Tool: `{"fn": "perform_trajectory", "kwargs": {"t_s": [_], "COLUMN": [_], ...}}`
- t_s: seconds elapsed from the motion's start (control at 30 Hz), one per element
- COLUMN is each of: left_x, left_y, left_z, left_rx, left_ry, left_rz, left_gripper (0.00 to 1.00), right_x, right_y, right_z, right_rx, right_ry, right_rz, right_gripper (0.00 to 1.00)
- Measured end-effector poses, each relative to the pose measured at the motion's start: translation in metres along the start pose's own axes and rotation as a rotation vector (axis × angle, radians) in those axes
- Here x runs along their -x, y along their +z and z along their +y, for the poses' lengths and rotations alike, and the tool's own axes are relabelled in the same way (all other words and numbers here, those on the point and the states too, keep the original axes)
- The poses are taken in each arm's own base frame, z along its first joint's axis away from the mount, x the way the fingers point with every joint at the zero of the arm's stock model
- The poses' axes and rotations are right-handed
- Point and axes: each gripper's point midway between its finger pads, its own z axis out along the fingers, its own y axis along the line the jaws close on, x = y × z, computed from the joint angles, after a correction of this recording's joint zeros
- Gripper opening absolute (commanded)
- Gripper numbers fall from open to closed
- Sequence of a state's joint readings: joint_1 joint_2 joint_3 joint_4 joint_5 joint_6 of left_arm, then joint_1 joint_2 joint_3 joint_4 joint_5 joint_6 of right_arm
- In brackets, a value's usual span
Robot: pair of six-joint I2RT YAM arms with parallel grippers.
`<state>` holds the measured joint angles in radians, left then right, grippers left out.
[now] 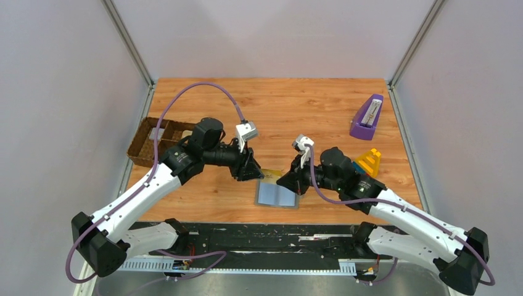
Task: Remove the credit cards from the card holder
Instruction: Remove the credit card from the card holder.
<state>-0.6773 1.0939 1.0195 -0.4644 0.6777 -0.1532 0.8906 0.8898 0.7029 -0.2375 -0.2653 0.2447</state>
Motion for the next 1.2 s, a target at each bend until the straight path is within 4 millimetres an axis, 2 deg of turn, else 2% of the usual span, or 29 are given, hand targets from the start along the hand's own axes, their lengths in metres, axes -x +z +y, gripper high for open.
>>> {"fn": "perform_trajectory", "kwargs": {"t_s": [0.13, 0.27, 0.37, 0.63, 0.8, 0.9, 0.97, 1.03, 1.07, 1.13, 1.2], "left_x": [-0.005, 0.004, 0.012, 0.012, 0.029, 0.041, 0.047, 0.048, 0.048, 0.046, 0.045], "left_y": [-0.001, 0.002, 0.009, 0.03, 0.035, 0.036, 0.038, 0.041, 0.042, 0.046, 0.046], "left_z": [0.002, 0.007, 0.012, 0.025, 0.022, 0.019, 0.017, 0.016, 0.016, 0.016, 0.017], "left_rx": [0.008, 0.051, 0.064, 0.047, -0.012, -0.05, -0.085, -0.115, -0.126, -0.15, -0.162], "left_ry": [0.005, -0.054, -0.133, -0.365, -0.437, -0.455, -0.467, -0.483, -0.494, -0.517, -0.526], "left_rz": [0.02, -0.022, -0.086, -0.237, -0.336, -0.386, -0.414, -0.423, -0.425, -0.424, -0.427], "left_gripper": [0.53, 0.55, 0.56, 0.56, 0.56, 0.52, 0.48, 0.34, 0.23, 0.07, 0.0], "right_x": [0.003, 0.011, 0.023, 0.037, 0.041, 0.042, 0.044, 0.046, 0.046, 0.045, 0.041], "right_y": [-0.006, -0.016, -0.026, -0.046, -0.05, -0.05, -0.049, -0.049, -0.049, -0.047, -0.045], "right_z": [-0.008, -0.018, -0.018, -0.018, -0.018, -0.016, -0.014, -0.012, -0.011, -0.01, -0.012], "right_rx": [-0.019, -0.087, -0.097, -0.043, -0.006, 0.017, 0.032, 0.047, 0.056, 0.066, 0.062], "right_ry": [0.155, 0.285, 0.375, 0.566, 0.624, 0.647, 0.659, 0.667, 0.669, 0.674, 0.681], "right_rz": [0.003, -0.071, -0.185, -0.441, -0.506, -0.523, -0.528, -0.532, -0.533, -0.53, -0.517], "right_gripper": [0.0, 0.0, 0.0, 0.0, 0.0, 0.0, 0.0, 0.01, 0.03, 0.13, 0.24]}}
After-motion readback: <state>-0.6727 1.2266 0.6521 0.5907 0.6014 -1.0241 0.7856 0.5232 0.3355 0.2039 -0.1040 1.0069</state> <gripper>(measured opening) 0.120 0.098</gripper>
